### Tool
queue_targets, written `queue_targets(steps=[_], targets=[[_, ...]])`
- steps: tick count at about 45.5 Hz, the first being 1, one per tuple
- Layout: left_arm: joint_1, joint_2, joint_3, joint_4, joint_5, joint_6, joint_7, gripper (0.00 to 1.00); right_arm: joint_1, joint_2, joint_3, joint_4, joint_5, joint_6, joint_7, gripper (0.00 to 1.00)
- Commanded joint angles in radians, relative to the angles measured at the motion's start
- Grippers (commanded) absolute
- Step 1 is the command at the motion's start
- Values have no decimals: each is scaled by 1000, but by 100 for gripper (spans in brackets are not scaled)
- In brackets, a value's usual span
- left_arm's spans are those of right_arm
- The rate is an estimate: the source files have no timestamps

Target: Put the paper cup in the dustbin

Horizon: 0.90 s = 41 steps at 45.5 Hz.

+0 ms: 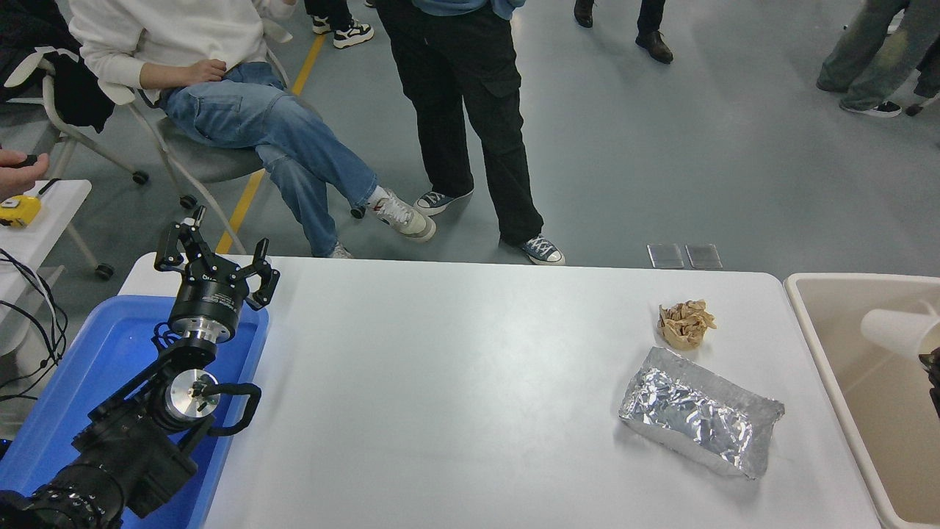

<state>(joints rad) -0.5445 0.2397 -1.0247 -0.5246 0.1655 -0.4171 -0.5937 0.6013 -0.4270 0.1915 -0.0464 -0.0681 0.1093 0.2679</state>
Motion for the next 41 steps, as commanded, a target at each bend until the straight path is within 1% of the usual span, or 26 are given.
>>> queue_targets(steps=[1, 4, 8, 33, 34, 35, 36, 37, 38, 39, 41], targets=[[0, 1, 0, 0, 0, 0, 0, 100, -11, 54, 12, -21, 45, -148, -50, 0], [0, 1, 0, 0, 0, 0, 0, 100, -14, 63, 22, -21, 76, -175, -49, 0], [0, 1, 0, 0, 0, 0, 0, 100, -15, 65, 48, -21, 126, -183, -47, 0], [0, 1, 0, 0, 0, 0, 0, 100, -26, 67, 55, -15, 139, -181, -47, 0], [0, 0, 0, 0, 0, 0, 0, 100, -26, 67, 57, -17, 139, -181, -49, 6], [0, 0, 0, 0, 0, 0, 0, 100, -26, 67, 57, -17, 139, -181, -49, 14], [0, 0, 0, 0, 0, 0, 0, 100, -26, 67, 57, -17, 139, -181, -49, 24], [0, 0, -2, 0, 0, 0, 0, 100, -26, 67, 57, -17, 140, -181, -49, 37], [0, 0, 0, 0, 0, 0, 0, 100, -25, 65, 58, -17, 140, -181, -49, 47], [0, 0, 0, 0, 0, 0, 0, 100, -25, 65, 58, -17, 140, -181, -49, 53], [0, 0, -2, 0, 0, 0, 0, 100, -25, 65, 57, -17, 140, -178, -49, 60]])
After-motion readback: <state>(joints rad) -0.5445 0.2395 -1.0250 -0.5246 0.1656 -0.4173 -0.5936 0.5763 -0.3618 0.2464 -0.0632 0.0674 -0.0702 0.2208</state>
